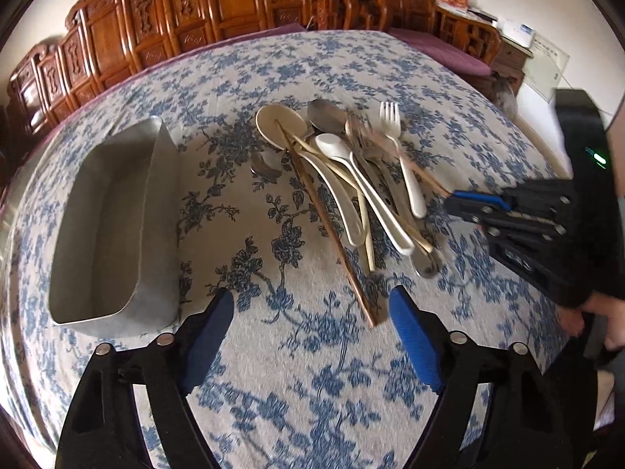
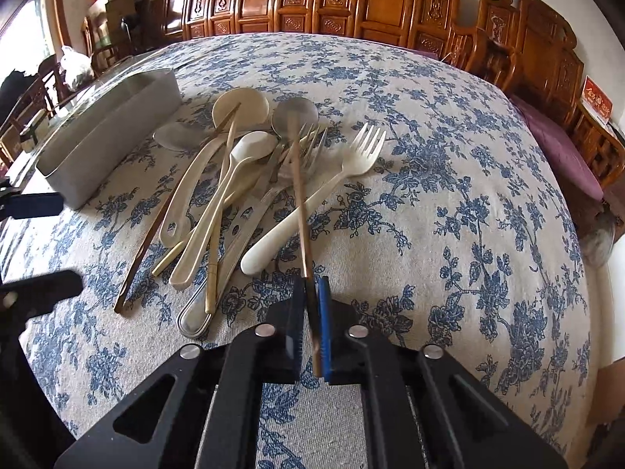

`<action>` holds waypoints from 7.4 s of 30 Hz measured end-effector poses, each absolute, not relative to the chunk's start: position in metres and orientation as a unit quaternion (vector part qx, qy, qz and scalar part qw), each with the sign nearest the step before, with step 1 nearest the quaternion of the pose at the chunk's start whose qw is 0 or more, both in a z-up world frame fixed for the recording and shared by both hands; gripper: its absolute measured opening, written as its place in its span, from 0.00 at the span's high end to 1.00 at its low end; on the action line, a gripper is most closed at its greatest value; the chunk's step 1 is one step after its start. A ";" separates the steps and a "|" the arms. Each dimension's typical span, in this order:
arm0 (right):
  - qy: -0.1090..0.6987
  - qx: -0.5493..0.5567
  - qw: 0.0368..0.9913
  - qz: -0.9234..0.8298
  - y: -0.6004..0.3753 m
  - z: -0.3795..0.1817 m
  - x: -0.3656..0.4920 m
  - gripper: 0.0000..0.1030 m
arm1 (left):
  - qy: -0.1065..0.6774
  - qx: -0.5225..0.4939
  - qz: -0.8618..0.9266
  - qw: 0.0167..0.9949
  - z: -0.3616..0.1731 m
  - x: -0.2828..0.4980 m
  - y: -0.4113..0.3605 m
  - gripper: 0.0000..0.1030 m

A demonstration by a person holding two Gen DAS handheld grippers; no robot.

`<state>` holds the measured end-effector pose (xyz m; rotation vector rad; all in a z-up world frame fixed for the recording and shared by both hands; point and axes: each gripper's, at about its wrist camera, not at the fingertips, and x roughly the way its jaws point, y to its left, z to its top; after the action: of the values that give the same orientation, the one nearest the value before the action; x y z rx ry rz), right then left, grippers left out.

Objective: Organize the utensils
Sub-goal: 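Lift the chopstick with the right tool and carry it over the metal box, then lower the chopstick into the metal box and open the right tool, then grasp another wooden chopstick with the right tool while the left tool grasps a metal spoon, then carry the metal spoon into the metal box with the left tool while the right tool holds the chopstick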

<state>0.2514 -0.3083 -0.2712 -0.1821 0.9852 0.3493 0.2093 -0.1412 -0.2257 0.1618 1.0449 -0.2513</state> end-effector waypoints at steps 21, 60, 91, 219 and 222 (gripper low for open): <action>0.420 -0.052 0.888 0.181 -0.309 -0.220 0.246 0.94 | 0.527 0.063 -0.088 0.843 -0.254 0.237 -0.147 0.95; 0.412 -0.058 0.879 0.232 -0.184 -0.183 0.213 0.94 | 0.481 0.037 -0.055 0.874 -0.171 0.233 0.008 0.96; 0.429 -0.047 0.863 0.264 -0.113 -0.186 0.234 0.94 | 0.480 0.016 -0.035 0.876 -0.175 0.255 0.063 0.95; 0.425 0.027 0.886 0.184 -0.280 -0.236 0.272 0.74 | 0.458 -0.015 -0.138 0.878 -0.175 0.268 -0.071 0.99; 0.434 0.012 0.881 0.190 -0.269 -0.242 0.273 0.75 | 0.457 -0.018 -0.137 0.879 -0.174 0.267 -0.068 0.99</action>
<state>0.2731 -0.2690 -0.2423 0.0242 0.9042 0.3951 0.2670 -0.0680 -0.1743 -0.0366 0.9520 -0.2847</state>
